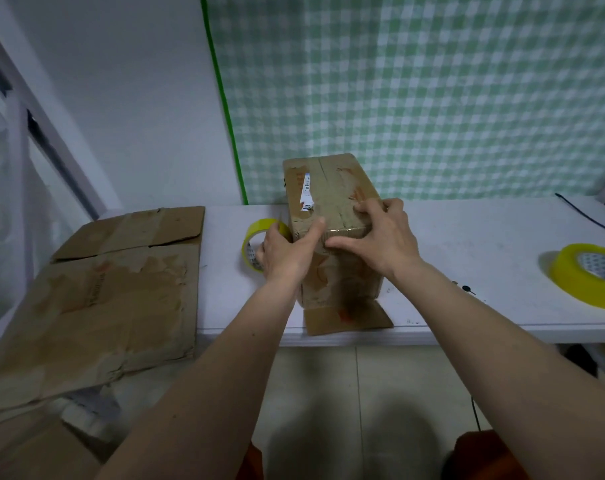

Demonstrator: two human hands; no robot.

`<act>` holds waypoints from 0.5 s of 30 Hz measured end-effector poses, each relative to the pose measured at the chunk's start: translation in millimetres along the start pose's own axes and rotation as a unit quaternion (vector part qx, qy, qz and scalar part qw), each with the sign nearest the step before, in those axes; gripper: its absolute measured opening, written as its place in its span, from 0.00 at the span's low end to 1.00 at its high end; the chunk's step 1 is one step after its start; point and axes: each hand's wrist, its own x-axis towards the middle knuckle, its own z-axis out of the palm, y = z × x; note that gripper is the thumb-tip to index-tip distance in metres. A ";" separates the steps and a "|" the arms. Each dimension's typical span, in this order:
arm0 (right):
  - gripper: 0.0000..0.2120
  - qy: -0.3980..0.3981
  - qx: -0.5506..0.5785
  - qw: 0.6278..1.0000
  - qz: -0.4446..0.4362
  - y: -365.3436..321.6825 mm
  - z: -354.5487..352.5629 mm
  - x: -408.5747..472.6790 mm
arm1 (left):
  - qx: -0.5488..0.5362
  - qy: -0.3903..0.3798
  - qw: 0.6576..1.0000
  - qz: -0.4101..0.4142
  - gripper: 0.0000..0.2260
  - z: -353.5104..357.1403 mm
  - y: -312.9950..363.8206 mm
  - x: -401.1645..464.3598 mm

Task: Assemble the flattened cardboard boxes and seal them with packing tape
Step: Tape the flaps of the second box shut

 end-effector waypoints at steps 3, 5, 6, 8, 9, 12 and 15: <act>0.37 -0.020 0.016 0.999 -0.029 14.9 -6.7 0.9 | 0.002 -0.008 1.000 0.000 0.49 -1.7 1.2 0.9; 0.36 -0.025 0.033 0.998 -0.036 20.6 -11.7 2.1 | 0.001 -0.008 1.000 -0.001 0.48 -2.5 2.1 2.2; 0.36 -0.025 0.034 0.998 -0.042 20.5 -12.4 2.3 | 0.001 -0.009 1.000 -0.003 0.48 -2.8 2.1 3.3; 0.34 -0.019 0.013 0.997 -0.076 16.0 -11.4 2.9 | -0.002 -0.015 1.000 -0.003 0.48 -4.1 3.1 3.8; 0.33 -0.018 0.001 0.995 -0.093 14.2 -11.1 4.0 | -0.005 -0.017 1.000 -0.001 0.49 -5.2 4.4 2.2; 0.27 -0.058 0.055 0.993 -0.086 18.0 -19.0 8.6 | 0.002 -0.017 1.000 -0.010 0.54 -7.8 7.6 -1.0; 0.23 -0.072 0.024 0.993 -0.093 19.0 -25.0 8.6 | -0.012 -0.017 0.999 -0.029 0.58 -9.7 13.8 -4.7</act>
